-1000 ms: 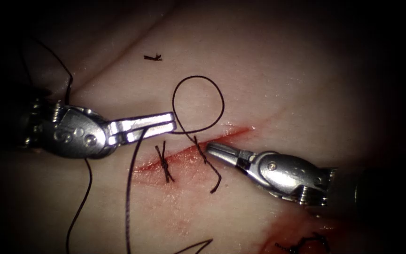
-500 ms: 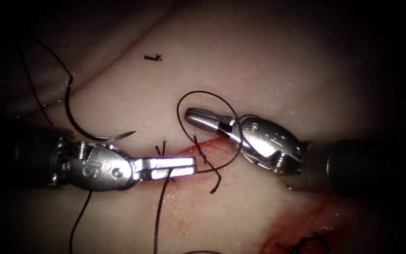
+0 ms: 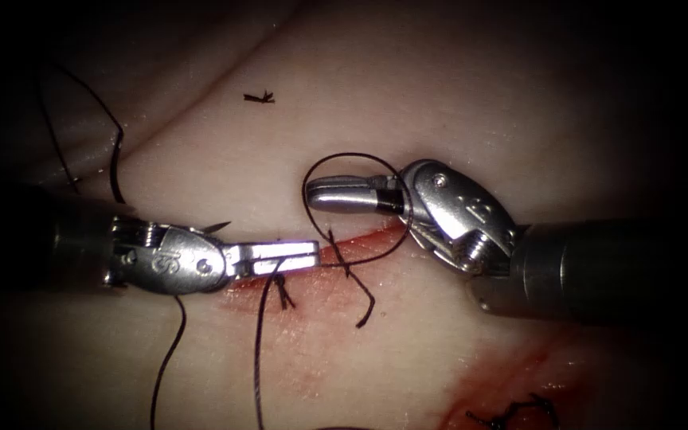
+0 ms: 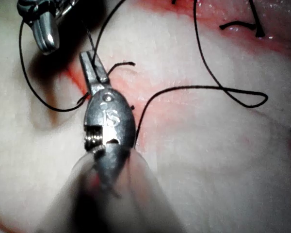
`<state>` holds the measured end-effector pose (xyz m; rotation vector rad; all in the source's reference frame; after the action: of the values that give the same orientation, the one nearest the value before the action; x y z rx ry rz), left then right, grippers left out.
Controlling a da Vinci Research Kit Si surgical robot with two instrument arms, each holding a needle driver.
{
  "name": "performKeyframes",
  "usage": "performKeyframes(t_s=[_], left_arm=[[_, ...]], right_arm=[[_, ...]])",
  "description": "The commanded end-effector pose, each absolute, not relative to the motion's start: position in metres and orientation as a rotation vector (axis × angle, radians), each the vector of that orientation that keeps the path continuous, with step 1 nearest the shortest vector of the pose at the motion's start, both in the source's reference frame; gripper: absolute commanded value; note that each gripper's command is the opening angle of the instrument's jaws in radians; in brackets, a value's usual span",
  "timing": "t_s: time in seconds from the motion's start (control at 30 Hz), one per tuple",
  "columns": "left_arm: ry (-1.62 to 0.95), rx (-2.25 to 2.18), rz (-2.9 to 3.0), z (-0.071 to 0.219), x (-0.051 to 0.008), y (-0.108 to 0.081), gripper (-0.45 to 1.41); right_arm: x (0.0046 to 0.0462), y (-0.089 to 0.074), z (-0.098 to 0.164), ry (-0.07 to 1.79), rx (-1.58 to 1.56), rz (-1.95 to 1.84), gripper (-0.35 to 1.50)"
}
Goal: Wound Closure
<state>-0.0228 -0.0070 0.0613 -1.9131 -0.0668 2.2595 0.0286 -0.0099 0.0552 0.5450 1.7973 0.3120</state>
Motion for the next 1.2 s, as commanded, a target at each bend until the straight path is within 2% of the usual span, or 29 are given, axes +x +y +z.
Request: performKeyframes(t_s=[0.03, 0.3, 0.57, 0.77, 1.13, 1.2], left_arm=[[-0.075, -1.914, 2.253, 0.0621, -0.0233, -0.0074, -0.45], [-0.066, -1.898, 2.254, 0.0634, -0.0228, -0.0068, -0.45], [-0.054, -1.884, 2.258, 0.0639, -0.0226, -0.0063, -0.45], [-0.049, -1.877, 2.260, 0.0639, -0.0226, -0.0063, -0.45], [-0.044, -1.868, 2.264, 0.0639, -0.0227, -0.0064, -0.45], [-0.042, -1.866, 2.264, 0.0639, -0.0228, -0.0064, -0.45]], right_arm=[[0.0294, -0.0104, 0.0554, 1.807, 0.561, 0.301, -0.35], [0.0282, -0.0112, 0.0549, 1.789, 0.695, 0.151, -0.35], [0.0278, -0.0119, 0.0546, 1.585, 0.830, -0.111, -0.35], [0.0280, -0.0144, 0.0554, 1.355, 0.863, -0.328, -0.35], [0.0289, -0.0181, 0.0554, 1.228, 0.869, -0.474, -0.35], [0.0294, -0.0181, 0.0551, 1.186, 0.817, -0.520, -0.11]])
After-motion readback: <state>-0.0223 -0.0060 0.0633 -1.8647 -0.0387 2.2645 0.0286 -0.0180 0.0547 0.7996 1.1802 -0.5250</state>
